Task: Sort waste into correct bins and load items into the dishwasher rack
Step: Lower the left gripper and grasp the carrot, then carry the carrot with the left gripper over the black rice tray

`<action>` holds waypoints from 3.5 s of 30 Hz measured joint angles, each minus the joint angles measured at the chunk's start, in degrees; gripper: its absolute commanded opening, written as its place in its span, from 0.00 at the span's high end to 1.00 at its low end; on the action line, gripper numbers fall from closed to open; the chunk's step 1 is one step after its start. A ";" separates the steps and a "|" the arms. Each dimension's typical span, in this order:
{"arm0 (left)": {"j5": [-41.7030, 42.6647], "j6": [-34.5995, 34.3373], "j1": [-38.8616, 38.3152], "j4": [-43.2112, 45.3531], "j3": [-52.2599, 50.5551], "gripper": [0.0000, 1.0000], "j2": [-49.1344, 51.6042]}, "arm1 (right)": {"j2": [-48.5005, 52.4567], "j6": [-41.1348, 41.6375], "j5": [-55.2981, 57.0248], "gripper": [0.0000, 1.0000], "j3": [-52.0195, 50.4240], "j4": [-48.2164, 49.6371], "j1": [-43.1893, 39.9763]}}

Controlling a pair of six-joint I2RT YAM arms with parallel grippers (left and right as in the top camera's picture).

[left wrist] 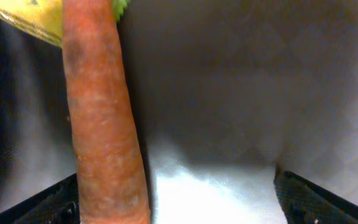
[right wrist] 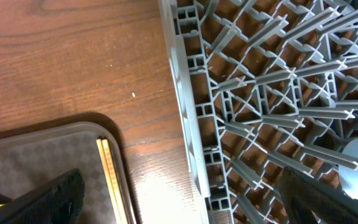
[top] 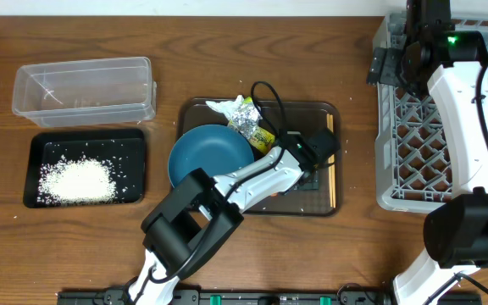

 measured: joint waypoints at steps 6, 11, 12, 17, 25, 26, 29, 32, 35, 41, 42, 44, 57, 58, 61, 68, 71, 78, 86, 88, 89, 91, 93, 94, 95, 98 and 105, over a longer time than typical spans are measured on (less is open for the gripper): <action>0.57 0.39 0.00 0.39 0.00 0.16 -0.02 | 0.00 0.00 0.00 0.01 0.02 0.00 0.00; 0.94 1.07 -0.04 0.39 0.00 0.34 -0.02 | 0.00 0.00 0.02 0.01 0.02 -0.02 0.00; 0.94 1.44 -0.04 0.37 0.00 0.37 -0.02 | 0.00 0.00 0.00 0.01 0.00 0.00 0.00; 0.83 1.92 -0.04 0.39 0.00 0.46 -0.02 | 0.00 0.00 0.00 0.01 0.02 0.00 0.00; -1.27 2.01 -0.04 0.33 0.00 0.64 -0.02 | 0.00 0.00 0.02 0.01 0.02 0.00 0.00; -1.36 1.95 -0.04 0.31 0.00 0.66 -0.02 | 0.00 0.00 0.00 0.01 0.02 0.00 0.00; -1.68 2.01 -0.04 0.31 0.00 0.69 -0.02 | 0.00 0.00 0.02 0.01 0.02 0.00 0.00; -1.92 1.99 -0.04 0.15 0.00 0.70 -0.02 | 0.00 0.00 0.00 0.01 0.02 0.00 0.00; -1.97 2.01 -0.04 -0.09 -0.02 0.72 -0.24 | 0.00 0.00 0.00 0.01 0.02 0.00 0.00; -2.10 2.01 0.02 -0.59 -0.35 0.73 -3.45 | 0.00 0.00 0.00 0.01 0.02 0.00 0.00; -2.14 2.01 0.13 -0.72 -0.37 0.73 -4.66 | 0.00 0.00 0.00 0.01 0.00 0.00 0.00; -2.32 2.01 0.68 -1.40 -0.37 0.73 -7.21 | 0.00 0.00 0.02 0.01 0.02 0.00 0.00; -4.42 2.40 24.13 -10.69 -0.37 0.72 -19.47 | 0.00 0.00 0.00 0.01 0.00 0.00 0.00; -3.89 2.40 27.89 -11.19 -0.37 0.72 -19.89 | 0.00 0.00 0.02 0.01 0.00 0.00 0.00; -1.77 2.40 37.46 -11.96 -0.37 0.72 -20.06 | 0.00 0.00 0.00 0.01 0.02 -0.02 0.00; 3.67 2.38 57.35 -12.55 -0.46 0.72 -19.89 | 0.00 0.00 0.00 0.01 0.00 0.00 0.00; 4.79 1.77 63.73 -12.55 -1.36 0.72 -19.89 | 0.00 0.00 0.00 0.01 0.00 0.00 0.00; 5.66 -1.09 73.02 -11.82 -6.29 0.71 -19.74 | 0.00 0.00 0.00 0.01 0.00 0.00 0.00; 6.54 -2.78 73.68 -6.43 -12.74 0.66 -19.71 | 0.00 0.00 0.00 0.01 0.02 0.00 0.00; 6.75 -3.08 73.68 -5.22 -14.36 0.53 -19.71 | 0.00 0.00 0.00 0.01 0.00 -0.02 0.00; 6.75 -3.26 73.68 -5.01 -14.88 0.53 -19.71 | 0.00 0.00 0.00 0.01 0.00 0.00 0.00; 6.78 -4.02 73.68 -5.01 -15.65 0.53 -19.71 | 0.00 0.00 0.02 0.01 0.00 0.00 0.00; 6.80 -4.09 73.68 -5.11 -15.80 0.53 -19.71 | 0.00 0.00 0.00 0.01 0.00 0.00 0.00; 6.80 -4.09 73.68 -5.07 -15.80 0.53 -19.71 | 0.00 0.00 0.00 0.01 0.00 -0.02 0.00; 6.80 -4.09 73.68 -5.09 -15.80 0.53 -19.71 | 0.00 0.00 0.00 0.01 0.00 0.00 0.00; 7.45 -4.02 73.68 -5.09 -15.80 0.53 -19.71 | 0.00 0.00 0.00 0.01 0.00 0.00 0.00; 13.55 -0.46 73.68 -5.16 -15.80 0.54 -20.11 | 0.00 0.00 0.00 0.01 0.02 0.00 0.00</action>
